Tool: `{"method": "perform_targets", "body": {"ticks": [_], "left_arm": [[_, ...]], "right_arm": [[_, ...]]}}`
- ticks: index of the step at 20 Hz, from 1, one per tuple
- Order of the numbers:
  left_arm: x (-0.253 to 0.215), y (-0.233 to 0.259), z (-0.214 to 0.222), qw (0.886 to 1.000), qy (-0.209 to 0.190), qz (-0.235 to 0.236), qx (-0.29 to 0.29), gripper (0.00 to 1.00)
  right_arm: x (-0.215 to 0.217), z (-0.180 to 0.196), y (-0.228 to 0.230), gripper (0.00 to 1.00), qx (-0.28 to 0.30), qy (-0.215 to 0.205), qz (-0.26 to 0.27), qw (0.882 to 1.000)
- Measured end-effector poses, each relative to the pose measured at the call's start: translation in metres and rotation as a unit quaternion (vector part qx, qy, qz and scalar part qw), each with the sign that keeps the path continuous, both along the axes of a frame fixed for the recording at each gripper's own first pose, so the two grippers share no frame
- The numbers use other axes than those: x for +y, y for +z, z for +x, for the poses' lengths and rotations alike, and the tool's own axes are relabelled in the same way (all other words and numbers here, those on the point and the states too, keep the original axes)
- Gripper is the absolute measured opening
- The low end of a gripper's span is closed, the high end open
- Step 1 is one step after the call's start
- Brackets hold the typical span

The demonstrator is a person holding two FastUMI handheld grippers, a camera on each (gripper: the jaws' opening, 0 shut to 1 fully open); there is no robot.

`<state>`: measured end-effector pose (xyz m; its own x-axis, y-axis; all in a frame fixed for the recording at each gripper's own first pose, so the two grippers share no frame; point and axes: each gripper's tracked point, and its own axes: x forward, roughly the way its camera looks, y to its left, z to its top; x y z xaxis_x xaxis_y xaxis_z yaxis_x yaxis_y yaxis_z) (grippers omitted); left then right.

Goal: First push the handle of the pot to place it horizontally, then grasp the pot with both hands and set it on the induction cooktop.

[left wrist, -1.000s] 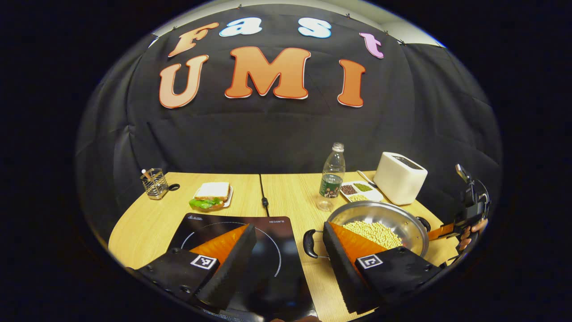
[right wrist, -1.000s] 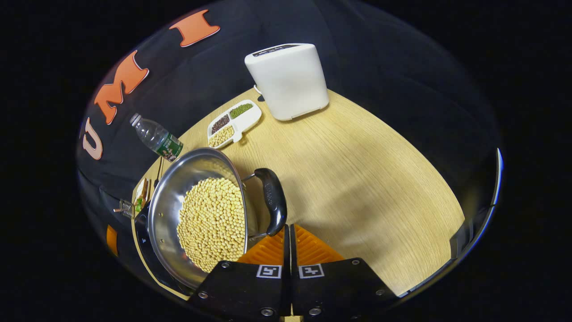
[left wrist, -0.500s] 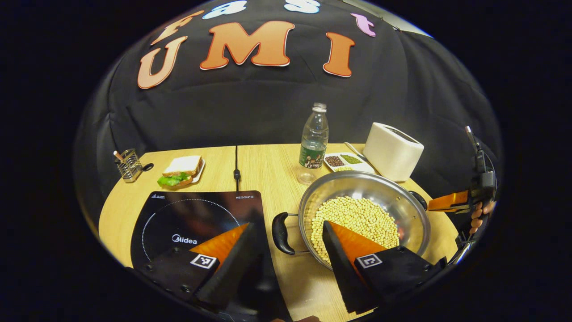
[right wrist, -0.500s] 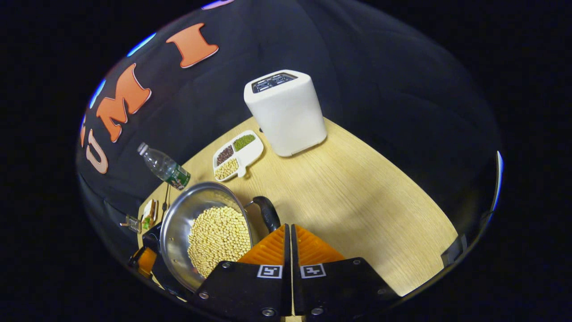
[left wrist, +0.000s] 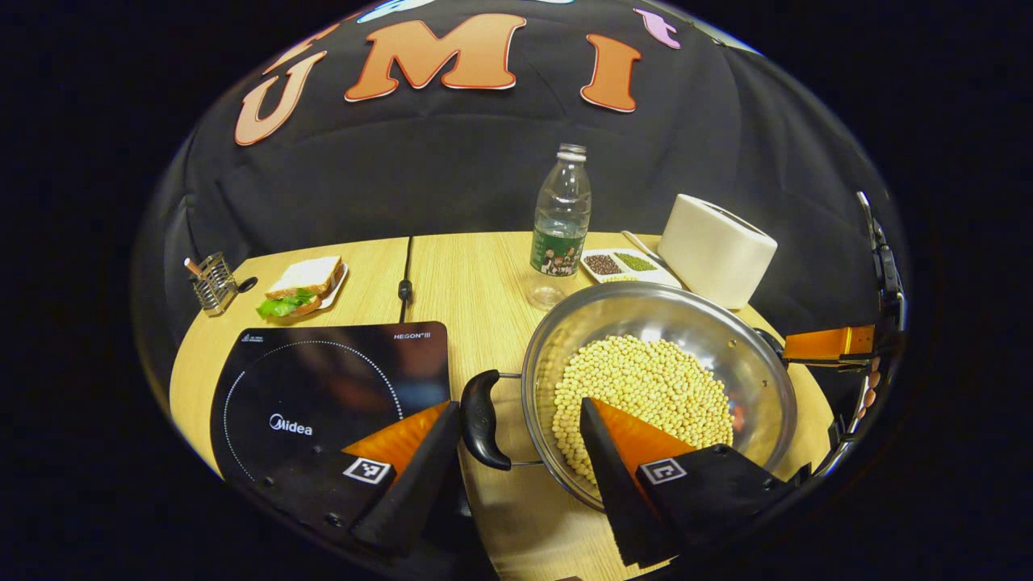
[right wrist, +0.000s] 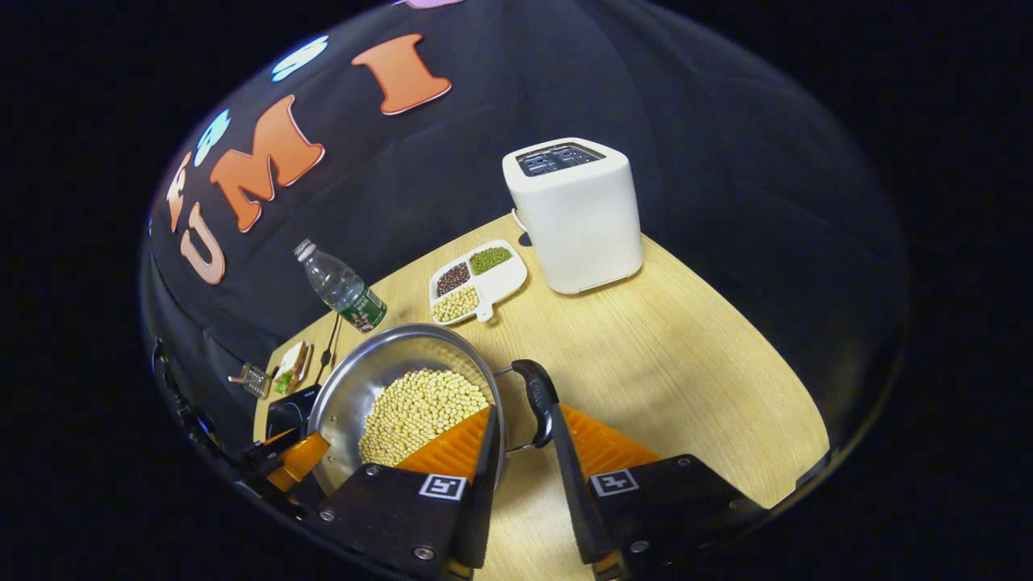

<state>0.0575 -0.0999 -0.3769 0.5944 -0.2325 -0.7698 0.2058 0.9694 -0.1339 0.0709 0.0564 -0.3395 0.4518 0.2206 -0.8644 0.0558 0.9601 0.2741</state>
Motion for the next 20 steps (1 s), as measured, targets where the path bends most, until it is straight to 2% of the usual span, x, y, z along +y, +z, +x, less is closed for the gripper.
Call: {"method": "perform_targets", "body": {"ticks": [3,7,9,11,13,15,20], "left_arm": [[-0.004,-0.003,0.005,1.000,0.010,-0.001,-0.001,0.97],[-0.019,-0.005,0.015,1.000,0.007,-0.008,-0.007,0.96],[-0.028,-0.007,0.019,1.000,0.010,-0.007,-0.010,0.96],[-0.033,-0.010,0.025,1.000,-0.002,0.008,-0.017,0.97],[-0.035,-0.019,0.030,1.000,-0.013,0.019,-0.019,0.98],[-0.036,-0.026,0.033,1.000,-0.002,0.023,-0.020,0.96],[-0.037,-0.043,0.041,0.998,-0.028,0.050,-0.012,0.96]], "right_arm": [[0.002,0.003,-0.001,0.59,-0.006,0.015,-0.009,1.000],[-0.006,0.005,-0.016,0.73,0.006,0.003,-0.038,0.999],[-0.008,0.006,-0.023,0.75,0.007,0.005,-0.057,0.998],[-0.011,0.010,-0.032,0.76,0.002,0.009,-0.078,0.997],[-0.018,0.004,-0.039,0.76,0.012,0.008,-0.089,0.996],[-0.022,0.000,-0.043,0.77,0.019,0.003,-0.096,0.995],[-0.023,0.005,-0.050,0.76,0.009,0.003,-0.110,0.994]]}}
